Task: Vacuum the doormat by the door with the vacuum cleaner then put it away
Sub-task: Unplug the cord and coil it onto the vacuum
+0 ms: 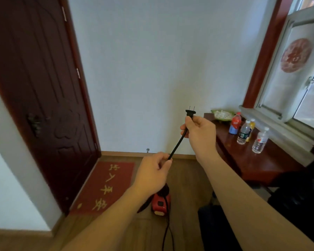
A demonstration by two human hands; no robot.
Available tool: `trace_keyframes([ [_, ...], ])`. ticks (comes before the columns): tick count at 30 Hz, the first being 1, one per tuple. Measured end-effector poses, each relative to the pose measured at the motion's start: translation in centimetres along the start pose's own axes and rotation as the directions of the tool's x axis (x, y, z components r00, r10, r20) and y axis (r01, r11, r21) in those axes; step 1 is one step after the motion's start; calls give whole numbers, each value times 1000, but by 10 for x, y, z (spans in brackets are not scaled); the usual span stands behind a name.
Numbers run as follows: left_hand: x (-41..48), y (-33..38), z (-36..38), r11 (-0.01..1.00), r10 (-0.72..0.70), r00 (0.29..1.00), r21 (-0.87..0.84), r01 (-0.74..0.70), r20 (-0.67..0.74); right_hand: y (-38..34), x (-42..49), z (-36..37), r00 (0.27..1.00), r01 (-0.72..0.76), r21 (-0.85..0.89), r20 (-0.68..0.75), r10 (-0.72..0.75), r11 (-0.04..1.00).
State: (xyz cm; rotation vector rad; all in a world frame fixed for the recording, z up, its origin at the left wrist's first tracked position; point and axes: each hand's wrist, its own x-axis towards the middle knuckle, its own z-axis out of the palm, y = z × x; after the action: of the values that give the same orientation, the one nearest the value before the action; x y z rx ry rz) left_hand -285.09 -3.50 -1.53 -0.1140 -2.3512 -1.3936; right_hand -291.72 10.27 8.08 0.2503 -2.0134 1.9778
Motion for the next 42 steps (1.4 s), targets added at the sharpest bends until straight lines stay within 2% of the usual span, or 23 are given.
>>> trace_keyframes([
  [4, 5, -20, -28, 999, -35, 997, 38, 37, -65, 7, 4, 40, 998, -28, 41, 65, 25, 999],
  [9, 22, -54, -56, 997, -43, 996, 62, 48, -76, 18, 13, 85, 993, -56, 44, 105, 51, 997],
  [15, 69, -98, -75, 998, -42, 996, 31, 45, -84, 35, 45, 130, 996, -50, 5, 77, 49, 999],
  [25, 151, -157, -103, 997, -75, 997, -30, 75, -14, 53, 106, 205, 998, -51, -37, 34, 52, 998],
  [36, 210, -187, -85, 997, -70, 997, -39, 71, 24, 84, 161, 213, 998, -62, -45, -19, 61, 997],
  [42, 239, -196, -55, 995, -96, 995, -38, 97, 16, 114, 202, 201, 996, -85, -29, 9, 85, 996],
])
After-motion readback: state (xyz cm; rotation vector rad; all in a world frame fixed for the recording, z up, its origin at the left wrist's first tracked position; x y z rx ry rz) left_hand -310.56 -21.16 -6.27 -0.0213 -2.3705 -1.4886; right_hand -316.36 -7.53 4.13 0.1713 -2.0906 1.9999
